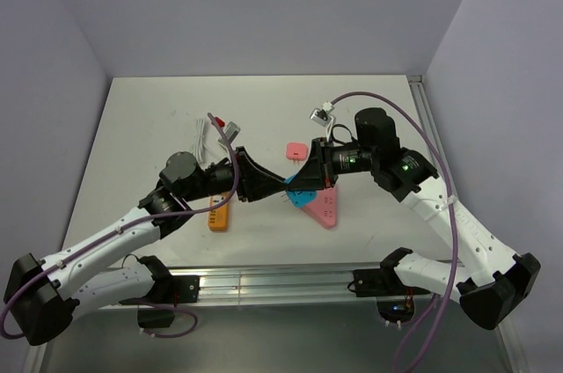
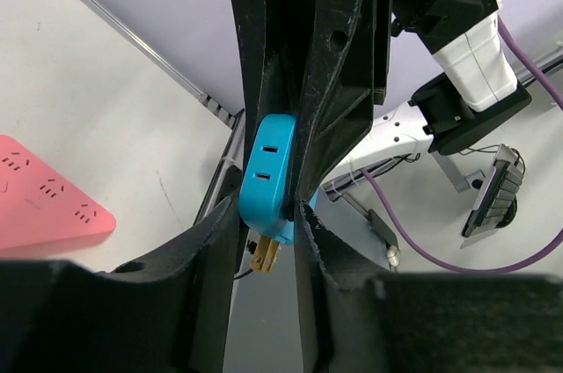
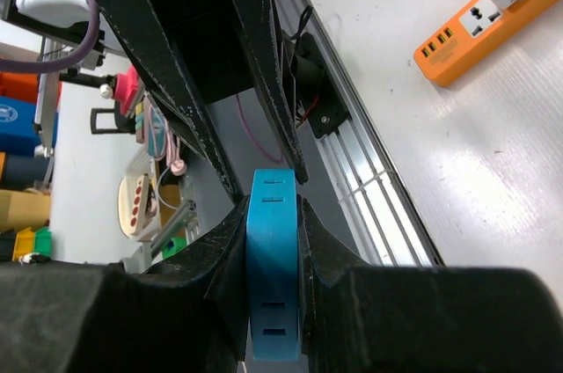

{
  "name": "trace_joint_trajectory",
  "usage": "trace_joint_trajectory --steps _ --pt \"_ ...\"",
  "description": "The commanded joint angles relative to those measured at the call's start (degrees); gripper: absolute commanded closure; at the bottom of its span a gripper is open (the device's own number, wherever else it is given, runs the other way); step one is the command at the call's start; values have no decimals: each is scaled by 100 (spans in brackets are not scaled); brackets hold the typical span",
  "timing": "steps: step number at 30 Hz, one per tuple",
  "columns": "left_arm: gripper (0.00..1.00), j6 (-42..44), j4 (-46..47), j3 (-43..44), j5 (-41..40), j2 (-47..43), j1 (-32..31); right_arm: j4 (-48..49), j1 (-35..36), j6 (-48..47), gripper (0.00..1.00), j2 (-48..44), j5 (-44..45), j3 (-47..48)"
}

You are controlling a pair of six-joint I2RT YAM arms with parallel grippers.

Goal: Insert the plug

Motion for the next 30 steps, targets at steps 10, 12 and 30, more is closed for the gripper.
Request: trace_joint_trajectory --steps 10,12,30 --pt "100 -195 804 101 468 259 84 303 31 58 100 -137 -125 -80" --pt "100 -310 981 66 582 329 111 320 31 32 100 -110 -178 -89" --pt "39 -512 1341 -531 670 -233 339 566 14 356 100 -286 191 -80"
